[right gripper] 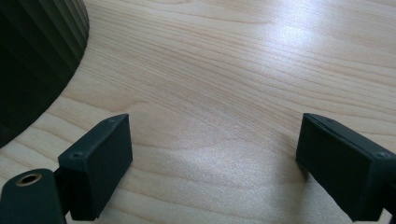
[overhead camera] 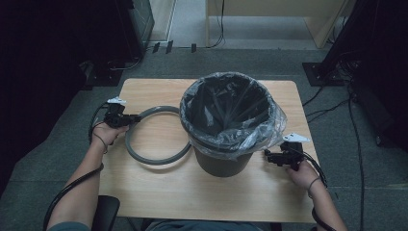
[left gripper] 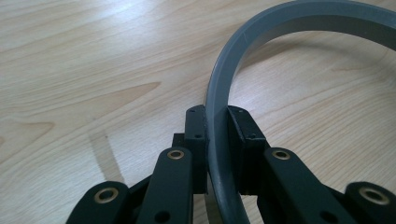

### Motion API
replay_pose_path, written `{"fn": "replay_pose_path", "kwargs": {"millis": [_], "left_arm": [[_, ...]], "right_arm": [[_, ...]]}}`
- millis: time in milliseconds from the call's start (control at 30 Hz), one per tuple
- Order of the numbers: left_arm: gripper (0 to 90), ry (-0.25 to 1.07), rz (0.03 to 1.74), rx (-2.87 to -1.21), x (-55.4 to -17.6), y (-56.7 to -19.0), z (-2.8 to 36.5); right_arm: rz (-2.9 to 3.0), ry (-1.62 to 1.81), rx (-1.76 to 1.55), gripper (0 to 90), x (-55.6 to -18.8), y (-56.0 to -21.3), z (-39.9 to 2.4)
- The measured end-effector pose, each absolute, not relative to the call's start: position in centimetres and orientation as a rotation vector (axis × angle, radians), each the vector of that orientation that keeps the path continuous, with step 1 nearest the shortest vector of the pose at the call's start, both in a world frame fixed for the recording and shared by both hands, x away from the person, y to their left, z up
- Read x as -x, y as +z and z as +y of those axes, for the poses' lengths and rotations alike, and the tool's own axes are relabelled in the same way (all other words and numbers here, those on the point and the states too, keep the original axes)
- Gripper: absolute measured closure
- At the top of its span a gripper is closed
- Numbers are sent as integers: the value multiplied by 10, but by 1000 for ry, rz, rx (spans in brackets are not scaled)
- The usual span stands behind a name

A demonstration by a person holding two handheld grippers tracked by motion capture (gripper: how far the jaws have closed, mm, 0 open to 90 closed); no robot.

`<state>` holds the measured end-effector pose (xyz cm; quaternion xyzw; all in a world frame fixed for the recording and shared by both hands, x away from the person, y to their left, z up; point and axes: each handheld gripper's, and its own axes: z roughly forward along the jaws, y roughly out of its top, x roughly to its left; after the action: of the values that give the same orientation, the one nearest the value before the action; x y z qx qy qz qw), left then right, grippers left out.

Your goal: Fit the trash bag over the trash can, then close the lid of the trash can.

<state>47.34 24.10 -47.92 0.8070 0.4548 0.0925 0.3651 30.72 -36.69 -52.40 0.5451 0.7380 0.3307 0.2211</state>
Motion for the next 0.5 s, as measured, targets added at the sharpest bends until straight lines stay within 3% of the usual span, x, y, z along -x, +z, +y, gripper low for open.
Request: {"fn": "replay_pose_path", "kwargs": {"millis": [500], "left_arm": [[789, 234, 1182, -2081, -475, -450, 252]], "right_arm": [[2044, 913, -1504, 104, -307, -524, -367]]}}
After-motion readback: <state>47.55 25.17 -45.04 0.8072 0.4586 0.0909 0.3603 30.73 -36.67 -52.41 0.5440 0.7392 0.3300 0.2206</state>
